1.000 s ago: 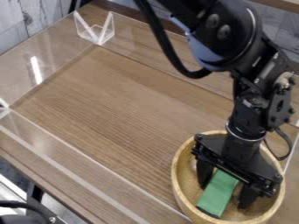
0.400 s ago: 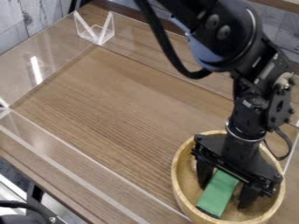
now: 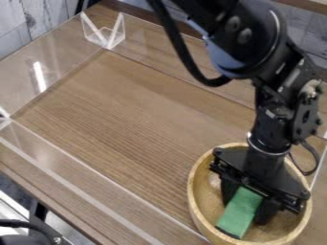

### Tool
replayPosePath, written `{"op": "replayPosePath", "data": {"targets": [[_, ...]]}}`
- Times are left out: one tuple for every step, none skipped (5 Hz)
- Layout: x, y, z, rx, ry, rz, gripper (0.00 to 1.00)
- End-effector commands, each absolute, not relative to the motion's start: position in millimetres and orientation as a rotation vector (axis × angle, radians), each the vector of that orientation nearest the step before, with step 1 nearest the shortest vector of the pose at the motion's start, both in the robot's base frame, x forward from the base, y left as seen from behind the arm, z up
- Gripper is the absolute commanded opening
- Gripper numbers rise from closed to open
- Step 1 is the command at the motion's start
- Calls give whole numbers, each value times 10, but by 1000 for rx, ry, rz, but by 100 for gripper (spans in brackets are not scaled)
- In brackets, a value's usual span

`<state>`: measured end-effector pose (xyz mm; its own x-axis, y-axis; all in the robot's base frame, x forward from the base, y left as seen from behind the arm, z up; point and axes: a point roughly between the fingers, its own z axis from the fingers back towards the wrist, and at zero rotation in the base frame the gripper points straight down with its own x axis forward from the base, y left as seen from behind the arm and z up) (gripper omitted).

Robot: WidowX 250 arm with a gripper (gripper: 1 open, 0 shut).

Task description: Move green stick from inside the wooden bowl to the table next to it

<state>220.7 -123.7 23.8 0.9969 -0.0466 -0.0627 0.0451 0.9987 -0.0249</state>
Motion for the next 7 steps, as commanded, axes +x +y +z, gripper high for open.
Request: {"op": "replayPosePath", "data": {"targets": [[2249,-1250,370,-38,43,-43,0],[2270,-1245,470,-51,38,-38,0],[2299,-1234,600,-66,26,-31,0],[2364,-1211,843,-92,-11,-13,0],[2481,-1080,1163,-126,-62,34,0],[2650,-790,1502,-148,-130,116,0],[2557,-1045,1354,-156,-129,57,0]]}}
